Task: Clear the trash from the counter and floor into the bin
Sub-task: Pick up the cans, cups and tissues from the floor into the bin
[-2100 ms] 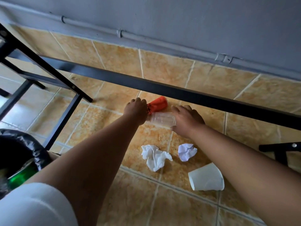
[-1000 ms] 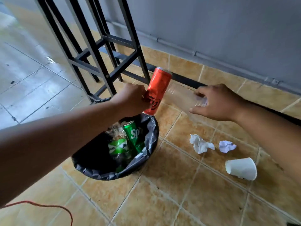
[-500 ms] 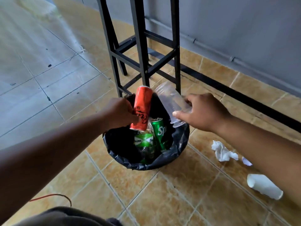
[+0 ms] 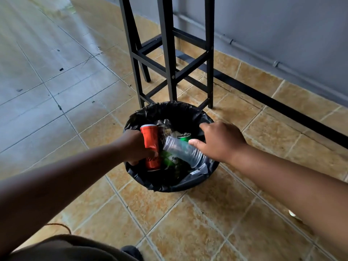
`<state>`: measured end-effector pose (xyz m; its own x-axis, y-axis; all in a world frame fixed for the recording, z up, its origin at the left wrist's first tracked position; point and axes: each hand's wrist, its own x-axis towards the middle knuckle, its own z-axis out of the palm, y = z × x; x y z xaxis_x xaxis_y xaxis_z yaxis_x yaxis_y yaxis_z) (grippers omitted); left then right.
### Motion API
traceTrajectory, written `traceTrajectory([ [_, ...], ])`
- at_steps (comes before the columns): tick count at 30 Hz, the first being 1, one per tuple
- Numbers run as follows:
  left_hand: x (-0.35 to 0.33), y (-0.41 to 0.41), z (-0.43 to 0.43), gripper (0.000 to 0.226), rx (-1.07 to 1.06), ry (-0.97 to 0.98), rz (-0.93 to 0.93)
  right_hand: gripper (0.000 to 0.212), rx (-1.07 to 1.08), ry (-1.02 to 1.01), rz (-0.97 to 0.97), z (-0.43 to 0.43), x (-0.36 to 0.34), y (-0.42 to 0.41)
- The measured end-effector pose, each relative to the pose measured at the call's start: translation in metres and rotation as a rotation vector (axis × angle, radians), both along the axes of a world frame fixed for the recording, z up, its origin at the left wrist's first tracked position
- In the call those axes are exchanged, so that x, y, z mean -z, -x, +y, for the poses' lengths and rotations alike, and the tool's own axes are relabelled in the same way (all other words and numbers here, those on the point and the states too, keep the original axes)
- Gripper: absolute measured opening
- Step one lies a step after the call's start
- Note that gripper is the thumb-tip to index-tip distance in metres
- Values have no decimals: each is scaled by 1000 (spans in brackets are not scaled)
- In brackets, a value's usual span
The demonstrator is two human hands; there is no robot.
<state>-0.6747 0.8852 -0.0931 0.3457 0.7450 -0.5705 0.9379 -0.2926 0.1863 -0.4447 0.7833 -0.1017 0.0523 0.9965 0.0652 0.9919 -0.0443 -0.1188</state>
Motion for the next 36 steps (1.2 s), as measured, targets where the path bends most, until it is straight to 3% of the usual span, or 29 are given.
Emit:
traceTrajectory([
  [4, -15, -18, 1, 44, 105, -191, 33, 52, 67, -54, 77, -10, -9, -29],
  [12, -26, -112, -16, 34, 433, -395, -257, 49, 257, -158, 158, -57, -7, -115],
  [17, -8, -195, -44, 65, 579, -370, -311, 48, 410, -131, 178, -115, 13, -173],
  [24, 49, -286, -90, 67, 716, -313, -272, 51, 600, 225, 224, -215, 96, -221],
  [26, 69, -305, -98, 68, 740, -286, -266, 37, 591, 302, 248, -231, 121, -229],
  [29, 97, -327, -107, 69, 784, -252, -222, 19, 584, 326, 246, -237, 146, -243],
  [36, 153, -356, -124, 70, 782, -159, -130, 23, 558, 391, 266, -223, 178, -262],
])
